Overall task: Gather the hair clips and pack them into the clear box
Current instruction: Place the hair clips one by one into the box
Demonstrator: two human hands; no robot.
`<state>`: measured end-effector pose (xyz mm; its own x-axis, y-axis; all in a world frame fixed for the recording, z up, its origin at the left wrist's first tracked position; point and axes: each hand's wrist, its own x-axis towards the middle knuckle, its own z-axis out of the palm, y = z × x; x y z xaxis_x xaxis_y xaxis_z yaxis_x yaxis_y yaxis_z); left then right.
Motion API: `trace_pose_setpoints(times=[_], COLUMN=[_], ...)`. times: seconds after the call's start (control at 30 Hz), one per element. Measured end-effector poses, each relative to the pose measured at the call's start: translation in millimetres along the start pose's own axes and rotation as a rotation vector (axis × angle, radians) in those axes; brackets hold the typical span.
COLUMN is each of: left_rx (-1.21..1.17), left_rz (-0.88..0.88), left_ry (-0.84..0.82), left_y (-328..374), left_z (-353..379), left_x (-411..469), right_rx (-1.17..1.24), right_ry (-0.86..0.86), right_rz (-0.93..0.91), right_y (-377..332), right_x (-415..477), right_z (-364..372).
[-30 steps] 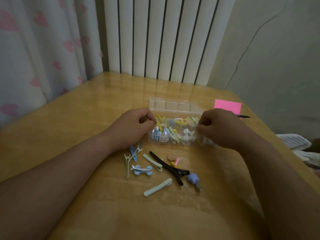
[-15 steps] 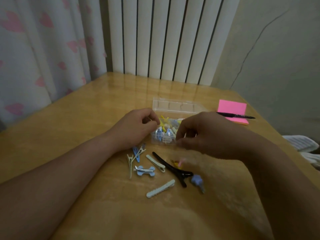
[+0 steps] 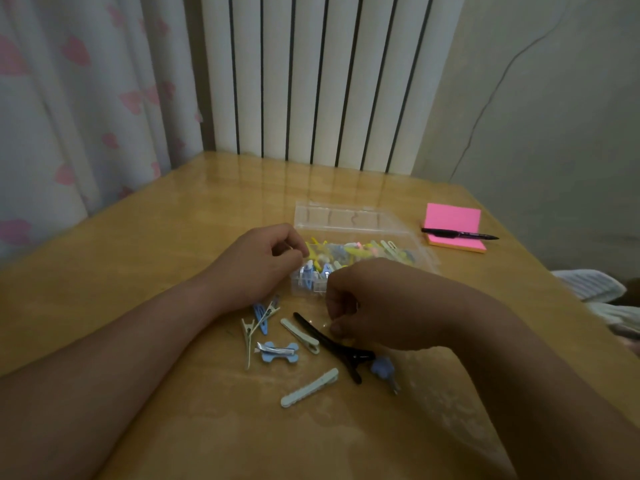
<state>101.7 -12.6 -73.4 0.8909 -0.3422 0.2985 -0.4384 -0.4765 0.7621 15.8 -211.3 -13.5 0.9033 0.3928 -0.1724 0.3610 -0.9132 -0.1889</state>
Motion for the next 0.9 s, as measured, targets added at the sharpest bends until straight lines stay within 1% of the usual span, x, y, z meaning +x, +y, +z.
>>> trace_pose_setpoints(times=[0.07,0.17,0.2,0.27,0.3,0.33,0.43,0.5,0.57,0.7,0.8,0.9], left_rx=[-0.01,-0.019,-0.014,-0.004,-0.001,-0.002,-0.013,-0.015,-0.011,-0.006,-0.002,0.002], left_rz=[-0.004,-0.014,-0.015,-0.014,-0.016,-0.018,-0.017,-0.013,-0.01,-0.005,-0.012,-0.008], left_ry=[-0.007,-0.007,-0.01,-0.015,-0.014,-0.013,-0.015,-0.015,-0.015,-0.014,-0.012,-0.02], left_y=[-1.4,-3.6,-3.2,-2.5,-2.6,-2.3,-2.7,-3.2,-3.0,-2.2,-1.1,-1.1], left_z=[-0.1,-0.2,-0.1,-0.2,-0.3,-0.5,-0.7,-0.7,-0.5,-0.7,-0.4,-1.2], left_x=[0.1,0.7,0.6,0.3,0.3,0.1,0.2,0.5,0.3,-0.3,-0.4,-1.1], right_rx=[0.083,0.296,0.349,0.379,0.366,0.346,0.254,0.219,0.206,0.165,0.127,0.129], right_ry=[0.05,0.259,0.358,0.543,0.589,0.588,0.424,0.341,0.299,0.287,0.354,0.425], right_rz=[-0.02,-0.006,0.016,0.108,0.169,0.23,0.356,0.378,0.38,0.388,0.389,0.333], right_y=[1.8,17.1,26.7,51.2,64.4,76.4,97.1,100.2,99.7,100.6,100.8,96.6], right_x=[-1.3,-6.4,-9.1,-15.0,-17.6,-19.2,-16.7,-13.5,-13.0,-11.4,-9.1,-8.5], right_z=[-3.2,-15.1,-20.6,-30.1,-32.7,-32.9,-24.1,-18.8,-18.2,-18.3,-18.0,-18.4])
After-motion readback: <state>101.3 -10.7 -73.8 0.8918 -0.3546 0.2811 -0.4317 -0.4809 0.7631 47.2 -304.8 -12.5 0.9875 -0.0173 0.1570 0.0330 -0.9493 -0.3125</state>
